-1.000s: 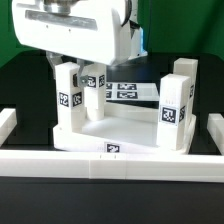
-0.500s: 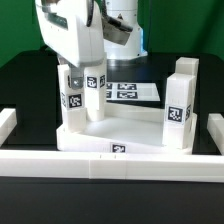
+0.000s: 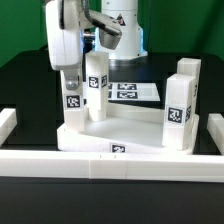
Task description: Assemble desk
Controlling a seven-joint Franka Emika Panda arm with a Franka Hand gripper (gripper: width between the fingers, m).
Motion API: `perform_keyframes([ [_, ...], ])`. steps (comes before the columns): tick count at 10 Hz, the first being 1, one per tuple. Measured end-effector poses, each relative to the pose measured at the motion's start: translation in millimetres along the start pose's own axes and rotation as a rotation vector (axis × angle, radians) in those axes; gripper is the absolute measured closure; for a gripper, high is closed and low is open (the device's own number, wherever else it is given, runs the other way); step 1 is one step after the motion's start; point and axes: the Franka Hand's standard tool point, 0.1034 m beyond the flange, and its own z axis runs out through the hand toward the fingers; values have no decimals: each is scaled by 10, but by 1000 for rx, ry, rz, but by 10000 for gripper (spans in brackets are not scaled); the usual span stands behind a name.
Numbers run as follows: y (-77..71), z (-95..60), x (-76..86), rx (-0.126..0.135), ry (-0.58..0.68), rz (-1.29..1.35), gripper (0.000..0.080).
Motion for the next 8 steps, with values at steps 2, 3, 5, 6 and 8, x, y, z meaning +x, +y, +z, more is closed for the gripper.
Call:
perform_keyframes([
  [2,-6,0,1,1,1,131,509],
  [3,-7,-1,0,2,1,147,509],
  [5,-1,6,1,-1,1,106,391],
  [6,4,5,8,-9,2,55,246],
  [8,1,8,3,-13,1,-96,171],
])
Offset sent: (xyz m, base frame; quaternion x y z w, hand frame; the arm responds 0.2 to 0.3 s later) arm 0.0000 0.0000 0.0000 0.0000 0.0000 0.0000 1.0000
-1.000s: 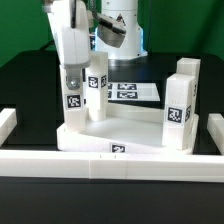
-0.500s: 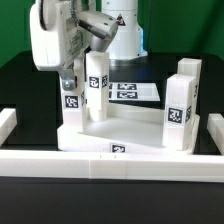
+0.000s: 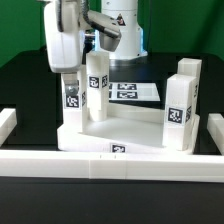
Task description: Assemble desk
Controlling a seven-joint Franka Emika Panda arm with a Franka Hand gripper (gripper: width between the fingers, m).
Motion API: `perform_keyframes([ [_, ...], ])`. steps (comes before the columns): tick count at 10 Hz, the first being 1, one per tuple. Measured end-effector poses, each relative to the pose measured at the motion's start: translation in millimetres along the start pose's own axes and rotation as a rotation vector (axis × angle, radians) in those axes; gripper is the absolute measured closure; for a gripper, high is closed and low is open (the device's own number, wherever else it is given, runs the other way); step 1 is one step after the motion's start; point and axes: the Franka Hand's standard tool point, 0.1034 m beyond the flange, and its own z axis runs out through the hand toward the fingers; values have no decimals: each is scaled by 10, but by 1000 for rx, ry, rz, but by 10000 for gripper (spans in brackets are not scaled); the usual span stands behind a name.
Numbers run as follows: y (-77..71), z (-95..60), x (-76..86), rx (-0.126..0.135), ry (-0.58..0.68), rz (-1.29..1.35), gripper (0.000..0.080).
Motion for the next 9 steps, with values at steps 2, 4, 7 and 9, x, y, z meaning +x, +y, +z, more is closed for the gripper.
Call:
perform_keyframes([
  [2,1,2,1,0,0,-126,154],
  [4,1,2,1,0,0,-237,151],
  [7,2,3,-21,-27,25,-531,151],
  [9,-2,10,-63,-48,38,-716,151],
])
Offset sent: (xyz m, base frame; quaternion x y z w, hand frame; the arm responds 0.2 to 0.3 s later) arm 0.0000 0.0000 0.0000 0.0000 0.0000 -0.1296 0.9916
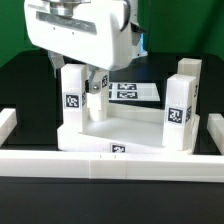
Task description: Assemble desk
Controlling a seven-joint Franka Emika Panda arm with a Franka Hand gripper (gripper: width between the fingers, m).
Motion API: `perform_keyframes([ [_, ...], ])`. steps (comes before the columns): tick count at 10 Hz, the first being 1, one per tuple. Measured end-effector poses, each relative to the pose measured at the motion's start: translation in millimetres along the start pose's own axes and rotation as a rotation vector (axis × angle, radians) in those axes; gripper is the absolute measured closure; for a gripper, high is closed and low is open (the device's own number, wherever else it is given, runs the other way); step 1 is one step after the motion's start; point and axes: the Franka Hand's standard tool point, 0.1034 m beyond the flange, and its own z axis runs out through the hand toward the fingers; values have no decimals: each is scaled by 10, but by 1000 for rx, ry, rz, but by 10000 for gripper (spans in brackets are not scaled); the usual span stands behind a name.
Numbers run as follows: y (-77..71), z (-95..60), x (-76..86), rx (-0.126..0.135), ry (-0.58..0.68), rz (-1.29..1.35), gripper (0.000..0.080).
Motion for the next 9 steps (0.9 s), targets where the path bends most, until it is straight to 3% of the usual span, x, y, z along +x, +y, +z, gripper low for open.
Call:
perform_keyframes([
  [9,20,-2,27,-24,11,-673,151],
])
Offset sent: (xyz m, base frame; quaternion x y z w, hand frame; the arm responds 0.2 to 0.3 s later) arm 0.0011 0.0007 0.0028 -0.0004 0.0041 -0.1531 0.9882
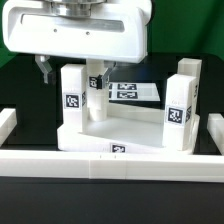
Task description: Assemble desk
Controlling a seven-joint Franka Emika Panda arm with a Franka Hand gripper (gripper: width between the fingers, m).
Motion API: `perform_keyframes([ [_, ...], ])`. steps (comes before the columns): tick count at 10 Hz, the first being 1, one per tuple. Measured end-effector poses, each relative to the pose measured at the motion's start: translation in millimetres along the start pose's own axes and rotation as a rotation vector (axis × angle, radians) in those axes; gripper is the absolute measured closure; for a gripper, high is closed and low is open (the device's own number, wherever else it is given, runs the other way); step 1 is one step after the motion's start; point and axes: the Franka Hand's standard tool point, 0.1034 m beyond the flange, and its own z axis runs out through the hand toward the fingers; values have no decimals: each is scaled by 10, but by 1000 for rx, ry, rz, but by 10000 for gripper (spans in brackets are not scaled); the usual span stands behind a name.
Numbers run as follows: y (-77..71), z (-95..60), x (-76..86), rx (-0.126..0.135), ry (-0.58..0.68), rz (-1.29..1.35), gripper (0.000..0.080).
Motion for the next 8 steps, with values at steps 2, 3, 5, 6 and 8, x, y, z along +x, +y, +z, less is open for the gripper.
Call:
perform_keyframes([
  [2,15,2,-2,-1,-1,-22,294],
  [3,16,2,-2,-1,-1,-22,294],
  [5,17,-1,0,-1,0,-22,511],
  [6,17,0,0,-1,0,-12,511],
  [8,18,0,0,-1,0,-1,511],
])
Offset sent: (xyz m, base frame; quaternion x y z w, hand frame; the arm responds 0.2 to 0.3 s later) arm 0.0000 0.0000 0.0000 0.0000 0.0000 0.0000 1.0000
